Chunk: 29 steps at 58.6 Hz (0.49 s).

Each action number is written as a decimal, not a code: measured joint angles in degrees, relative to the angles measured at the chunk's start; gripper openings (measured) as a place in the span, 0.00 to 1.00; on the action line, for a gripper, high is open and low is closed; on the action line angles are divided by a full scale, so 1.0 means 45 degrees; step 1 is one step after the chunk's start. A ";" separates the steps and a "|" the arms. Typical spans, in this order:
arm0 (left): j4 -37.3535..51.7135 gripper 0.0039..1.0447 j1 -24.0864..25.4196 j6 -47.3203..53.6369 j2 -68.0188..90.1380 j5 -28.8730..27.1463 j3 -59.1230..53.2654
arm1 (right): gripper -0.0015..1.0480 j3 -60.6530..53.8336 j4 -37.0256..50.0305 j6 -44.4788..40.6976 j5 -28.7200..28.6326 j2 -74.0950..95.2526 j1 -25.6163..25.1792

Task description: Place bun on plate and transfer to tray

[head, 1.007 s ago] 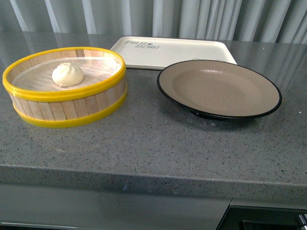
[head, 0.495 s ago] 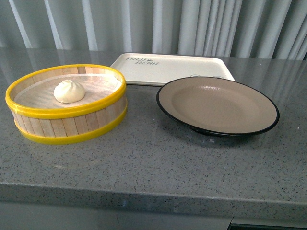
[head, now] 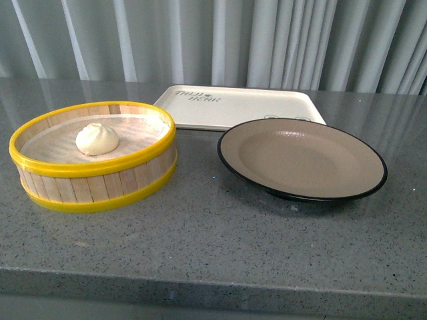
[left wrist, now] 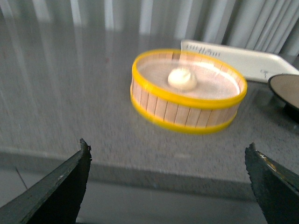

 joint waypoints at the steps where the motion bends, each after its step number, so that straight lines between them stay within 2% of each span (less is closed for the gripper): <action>1: 0.0019 0.94 -0.0024 -0.0112 0.0243 0.0000 0.0058 | 0.92 0.0000 0.0000 0.0000 0.0000 0.0000 0.0000; 6: 0.1632 0.94 -0.0204 -0.1846 0.3230 0.0073 0.0695 | 0.92 0.0000 0.0000 0.0000 -0.0005 -0.0019 0.0000; 17: 0.5979 0.94 -0.0481 -0.2429 0.8655 0.0461 0.3147 | 0.92 0.0000 0.0000 0.0000 0.0000 -0.0019 0.0000; 23: 0.7082 0.94 -0.0714 -0.2229 1.1118 0.0665 0.4765 | 0.92 0.0000 0.0000 0.0000 0.0000 -0.0019 0.0000; 29: 0.7106 0.94 -0.0923 -0.1991 1.3250 0.0743 0.6275 | 0.92 0.0000 0.0000 0.0000 -0.0005 -0.0019 0.0000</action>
